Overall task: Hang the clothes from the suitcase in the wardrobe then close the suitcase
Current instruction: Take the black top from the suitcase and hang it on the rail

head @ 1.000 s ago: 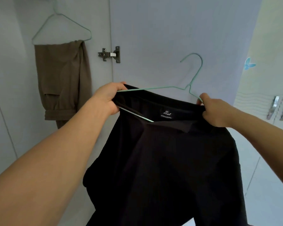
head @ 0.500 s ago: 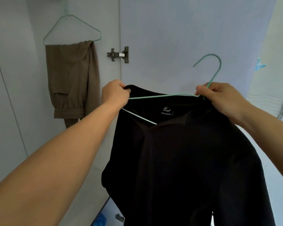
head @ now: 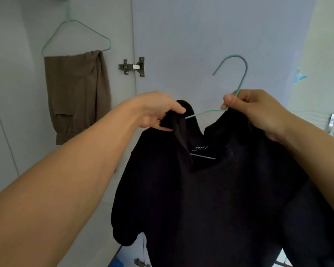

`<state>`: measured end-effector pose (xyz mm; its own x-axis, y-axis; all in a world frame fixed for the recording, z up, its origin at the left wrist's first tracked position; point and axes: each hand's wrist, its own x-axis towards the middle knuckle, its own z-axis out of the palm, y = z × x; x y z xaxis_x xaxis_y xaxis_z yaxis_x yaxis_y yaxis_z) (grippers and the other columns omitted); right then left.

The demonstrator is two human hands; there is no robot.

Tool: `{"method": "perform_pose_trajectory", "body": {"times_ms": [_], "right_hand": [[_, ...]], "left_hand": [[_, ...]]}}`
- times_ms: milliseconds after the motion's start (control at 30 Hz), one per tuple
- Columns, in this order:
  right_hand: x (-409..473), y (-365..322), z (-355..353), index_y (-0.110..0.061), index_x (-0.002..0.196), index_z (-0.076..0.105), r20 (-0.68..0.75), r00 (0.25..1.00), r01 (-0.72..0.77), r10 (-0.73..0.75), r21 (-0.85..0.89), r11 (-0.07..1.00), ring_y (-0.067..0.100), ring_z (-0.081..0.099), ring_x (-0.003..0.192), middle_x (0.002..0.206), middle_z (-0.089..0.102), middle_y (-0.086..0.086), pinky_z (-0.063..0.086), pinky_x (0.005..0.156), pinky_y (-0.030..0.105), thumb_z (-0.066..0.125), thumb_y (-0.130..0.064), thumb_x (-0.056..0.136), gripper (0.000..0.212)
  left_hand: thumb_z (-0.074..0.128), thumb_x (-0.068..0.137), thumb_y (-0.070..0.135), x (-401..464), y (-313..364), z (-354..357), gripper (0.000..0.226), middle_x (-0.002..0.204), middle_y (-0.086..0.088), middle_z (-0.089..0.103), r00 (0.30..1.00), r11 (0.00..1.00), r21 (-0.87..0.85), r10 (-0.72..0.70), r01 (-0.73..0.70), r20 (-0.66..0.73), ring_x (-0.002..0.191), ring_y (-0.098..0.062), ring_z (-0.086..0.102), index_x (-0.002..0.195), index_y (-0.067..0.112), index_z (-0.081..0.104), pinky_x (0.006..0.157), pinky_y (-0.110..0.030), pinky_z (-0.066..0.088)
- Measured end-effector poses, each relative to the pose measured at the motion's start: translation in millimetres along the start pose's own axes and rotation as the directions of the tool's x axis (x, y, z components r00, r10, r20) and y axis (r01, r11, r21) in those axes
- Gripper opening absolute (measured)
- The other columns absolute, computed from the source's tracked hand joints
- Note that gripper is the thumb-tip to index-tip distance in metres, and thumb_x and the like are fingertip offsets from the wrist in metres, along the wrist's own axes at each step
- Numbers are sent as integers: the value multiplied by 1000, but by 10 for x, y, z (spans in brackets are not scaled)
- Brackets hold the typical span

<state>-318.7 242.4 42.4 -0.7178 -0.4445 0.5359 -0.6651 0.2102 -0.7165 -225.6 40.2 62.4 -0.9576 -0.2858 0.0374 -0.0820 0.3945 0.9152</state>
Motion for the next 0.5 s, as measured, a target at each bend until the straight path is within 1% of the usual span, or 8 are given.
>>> {"method": "perform_pose_trajectory", "body": {"times_ms": [33,100,167,233,267,367,400,500], "right_hand": [[10,18,-70,-20,76,70,-42,999,-17,19,61,998,9,57,70,69,63,-7,46,78,28,60,-38,90,26],[3,62,-213,-19,77,71,-90,994,-50,66,163,985,9,59,68,67,64,-7,49,75,26,62,-37,88,24],[-7,97,-316,-15,78,71,-92,991,-72,96,233,970,9,60,66,68,65,-4,52,69,21,64,-34,87,22],[7,110,-334,-6,80,69,-71,993,-71,95,283,956,5,62,63,64,67,-7,52,63,16,65,-29,87,24],[19,110,-320,-1,84,67,-62,994,-68,92,309,949,3,63,62,63,68,-9,53,63,15,65,-26,87,25],[52,111,-300,1,87,67,-14,998,-57,67,364,930,4,65,65,67,69,-6,55,70,16,70,-14,81,16],[53,106,-326,-4,86,68,25,998,-63,58,357,932,7,65,69,71,69,-3,55,73,17,71,-8,78,9],[76,120,-480,-12,88,69,128,987,-112,92,157,981,14,62,82,86,65,1,53,78,18,70,6,75,23]], "left_hand": [[63,89,13,-12,11,-76,5,83,-5,67,1000,992,128,-1,5,-27,70,-14,66,88,12,58,64,-29,58],[72,83,22,-39,18,-229,25,98,-6,69,998,926,374,-48,56,-32,87,-19,66,102,12,60,79,-32,56],[76,75,39,-53,36,-284,55,115,-3,60,998,755,653,-55,62,-31,110,-23,57,122,19,55,95,-35,47],[75,71,51,-31,64,-221,70,125,-2,48,995,550,835,90,-14,-43,123,-26,44,133,30,49,100,-34,38],[73,75,49,3,71,-159,62,123,-2,51,984,529,843,177,-96,0,120,-25,47,130,29,53,96,-30,40],[63,89,31,103,9,-1,20,88,2,64,923,616,732,383,-292,46,95,-19,60,102,17,69,68,-20,39],[62,90,30,129,-18,22,19,86,0,65,901,626,713,432,-317,21,90,-18,60,99,15,69,67,-23,38],[62,90,30,190,-84,-32,20,91,-3,68,856,662,664,513,-347,-63,84,-14,58,98,13,71,71,-24,39]]}}
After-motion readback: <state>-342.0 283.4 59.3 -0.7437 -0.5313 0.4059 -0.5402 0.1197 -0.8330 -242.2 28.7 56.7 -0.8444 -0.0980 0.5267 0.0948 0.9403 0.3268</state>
